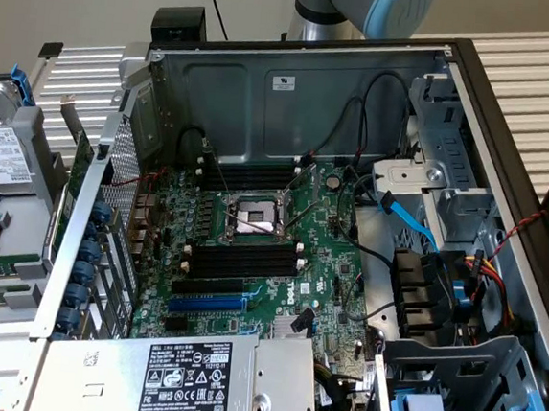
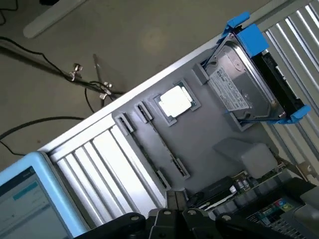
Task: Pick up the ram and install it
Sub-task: 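Pick up the ram and move it above insertion slot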
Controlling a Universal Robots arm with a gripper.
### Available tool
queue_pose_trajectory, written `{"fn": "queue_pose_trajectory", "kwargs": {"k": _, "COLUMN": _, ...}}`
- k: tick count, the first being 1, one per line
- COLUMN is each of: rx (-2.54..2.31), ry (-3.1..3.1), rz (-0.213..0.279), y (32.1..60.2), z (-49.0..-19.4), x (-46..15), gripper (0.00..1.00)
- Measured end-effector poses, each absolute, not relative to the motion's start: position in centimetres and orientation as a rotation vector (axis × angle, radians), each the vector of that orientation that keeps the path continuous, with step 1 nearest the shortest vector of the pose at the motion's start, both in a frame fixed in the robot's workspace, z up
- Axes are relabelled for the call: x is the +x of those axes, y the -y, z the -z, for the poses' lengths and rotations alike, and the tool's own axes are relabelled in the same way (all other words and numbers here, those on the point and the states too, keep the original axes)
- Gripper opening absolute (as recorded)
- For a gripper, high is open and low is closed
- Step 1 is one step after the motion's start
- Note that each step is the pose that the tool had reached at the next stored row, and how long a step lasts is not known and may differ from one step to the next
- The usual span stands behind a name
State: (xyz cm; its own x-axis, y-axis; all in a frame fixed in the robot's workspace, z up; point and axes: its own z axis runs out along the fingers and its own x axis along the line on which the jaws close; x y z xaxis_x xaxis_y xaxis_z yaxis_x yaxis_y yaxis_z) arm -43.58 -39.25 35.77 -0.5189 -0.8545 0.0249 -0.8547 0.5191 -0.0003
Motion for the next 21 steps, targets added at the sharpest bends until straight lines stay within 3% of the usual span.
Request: {"fn": "queue_pose_trajectory", "kwargs": {"k": 21, "rx": 2.0, "ry": 2.398, "rz": -0.025, "y": 39.25, "z": -35.34, "x": -43.6, "gripper": 0.11}}
